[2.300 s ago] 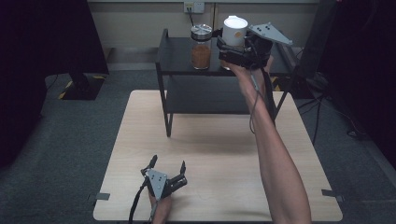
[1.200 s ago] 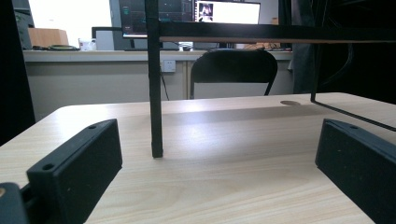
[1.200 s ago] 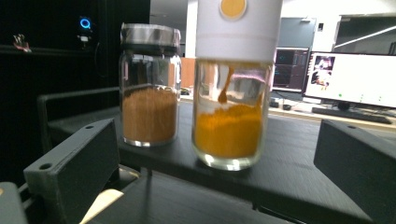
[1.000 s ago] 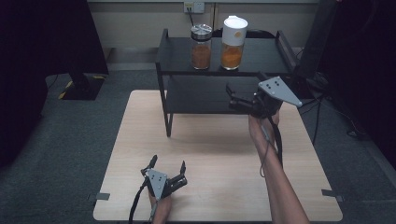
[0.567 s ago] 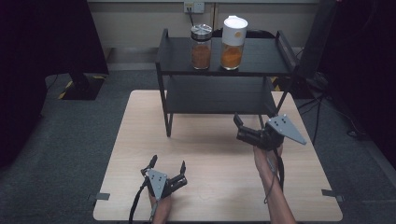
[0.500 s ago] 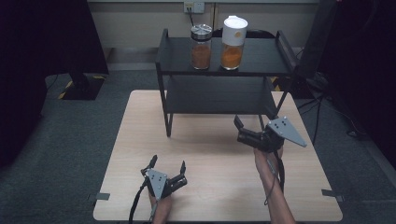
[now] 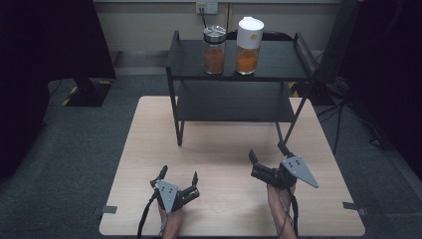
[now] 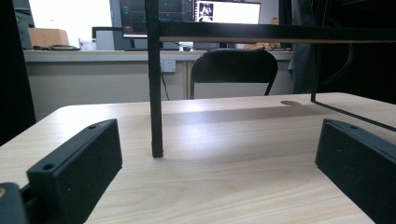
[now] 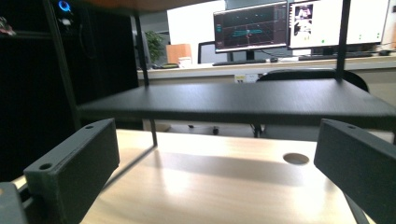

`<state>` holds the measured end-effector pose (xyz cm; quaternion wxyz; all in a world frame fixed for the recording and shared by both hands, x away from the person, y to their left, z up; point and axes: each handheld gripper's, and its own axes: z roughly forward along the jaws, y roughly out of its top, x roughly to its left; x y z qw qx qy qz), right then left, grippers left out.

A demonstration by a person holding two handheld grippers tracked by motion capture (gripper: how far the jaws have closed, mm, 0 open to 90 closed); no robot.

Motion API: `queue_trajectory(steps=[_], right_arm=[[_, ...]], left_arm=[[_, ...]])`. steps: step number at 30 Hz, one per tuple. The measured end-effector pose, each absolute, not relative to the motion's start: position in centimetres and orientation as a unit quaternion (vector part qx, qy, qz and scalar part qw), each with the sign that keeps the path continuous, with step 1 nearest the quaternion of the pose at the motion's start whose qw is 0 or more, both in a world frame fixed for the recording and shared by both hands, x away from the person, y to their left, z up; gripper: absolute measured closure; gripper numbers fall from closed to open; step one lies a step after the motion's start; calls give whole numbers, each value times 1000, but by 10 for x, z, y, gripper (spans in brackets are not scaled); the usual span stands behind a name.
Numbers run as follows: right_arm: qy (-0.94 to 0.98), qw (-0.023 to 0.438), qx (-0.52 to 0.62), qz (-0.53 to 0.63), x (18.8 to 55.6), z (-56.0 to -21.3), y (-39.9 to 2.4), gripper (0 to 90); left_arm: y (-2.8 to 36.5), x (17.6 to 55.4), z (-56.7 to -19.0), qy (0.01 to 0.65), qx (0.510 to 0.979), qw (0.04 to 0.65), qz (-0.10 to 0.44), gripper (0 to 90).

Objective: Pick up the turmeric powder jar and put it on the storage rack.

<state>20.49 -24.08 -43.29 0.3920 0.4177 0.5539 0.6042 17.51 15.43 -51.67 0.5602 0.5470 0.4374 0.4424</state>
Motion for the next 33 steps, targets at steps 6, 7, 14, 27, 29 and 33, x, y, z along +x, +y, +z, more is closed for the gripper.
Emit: queue_trajectory(steps=[6,7,14,27,29,33], right_arm=[[567,411,419,578,192,-464,-241,0],[567,411,419,578,192,-464,-241,0],[557,422,434,568,178,-495,-244,0],[543,458,433,554,170,-516,-242,0],[543,457,433,555,172,-517,-241,0],[543,462,432,552,171,-517,-239,0]], left_arm=[[154,175,-517,437,547,560,442,0],[154,175,-517,437,547,560,442,0],[154,175,-517,437,547,560,443,0],[152,175,-517,441,544,557,446,0],[152,174,-517,441,544,557,447,0],[152,174,-517,441,544,557,447,0]])
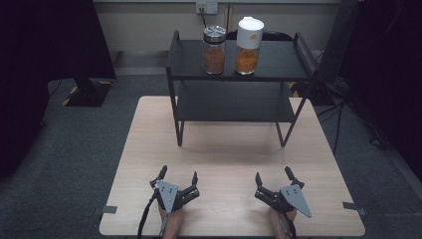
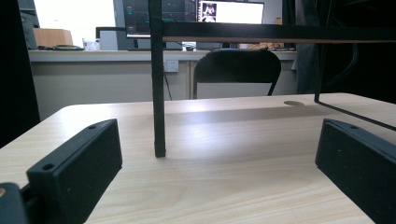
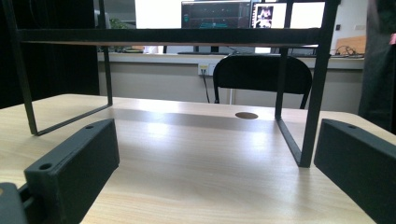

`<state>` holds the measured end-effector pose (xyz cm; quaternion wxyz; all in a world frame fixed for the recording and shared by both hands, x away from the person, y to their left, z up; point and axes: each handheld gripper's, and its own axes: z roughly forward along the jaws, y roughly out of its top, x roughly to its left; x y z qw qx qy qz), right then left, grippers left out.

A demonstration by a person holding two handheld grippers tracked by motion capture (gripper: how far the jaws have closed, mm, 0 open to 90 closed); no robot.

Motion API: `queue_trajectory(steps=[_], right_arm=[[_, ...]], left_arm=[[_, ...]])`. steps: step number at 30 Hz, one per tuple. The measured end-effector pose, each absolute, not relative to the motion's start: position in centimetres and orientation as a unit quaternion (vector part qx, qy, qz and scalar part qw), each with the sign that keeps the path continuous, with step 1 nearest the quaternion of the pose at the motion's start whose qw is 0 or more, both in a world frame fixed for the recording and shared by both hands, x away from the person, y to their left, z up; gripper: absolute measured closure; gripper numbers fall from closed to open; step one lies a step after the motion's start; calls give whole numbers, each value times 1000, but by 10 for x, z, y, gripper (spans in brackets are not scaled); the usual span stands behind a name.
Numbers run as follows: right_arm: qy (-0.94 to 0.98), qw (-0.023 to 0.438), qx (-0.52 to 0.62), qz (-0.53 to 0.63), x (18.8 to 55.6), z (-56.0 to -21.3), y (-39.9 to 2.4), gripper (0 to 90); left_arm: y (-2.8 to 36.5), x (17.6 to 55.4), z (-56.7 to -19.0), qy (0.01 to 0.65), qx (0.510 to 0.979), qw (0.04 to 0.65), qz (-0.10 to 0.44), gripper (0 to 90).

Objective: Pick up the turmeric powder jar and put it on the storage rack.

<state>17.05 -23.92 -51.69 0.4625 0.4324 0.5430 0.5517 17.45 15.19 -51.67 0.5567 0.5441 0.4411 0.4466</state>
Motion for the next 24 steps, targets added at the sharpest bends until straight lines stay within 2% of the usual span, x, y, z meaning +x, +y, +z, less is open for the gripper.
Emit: queue_trajectory(steps=[24], right_arm=[[540,460,445,546,170,-514,-236,0]], left_arm=[[151,174,-517,442,544,556,448,0]])
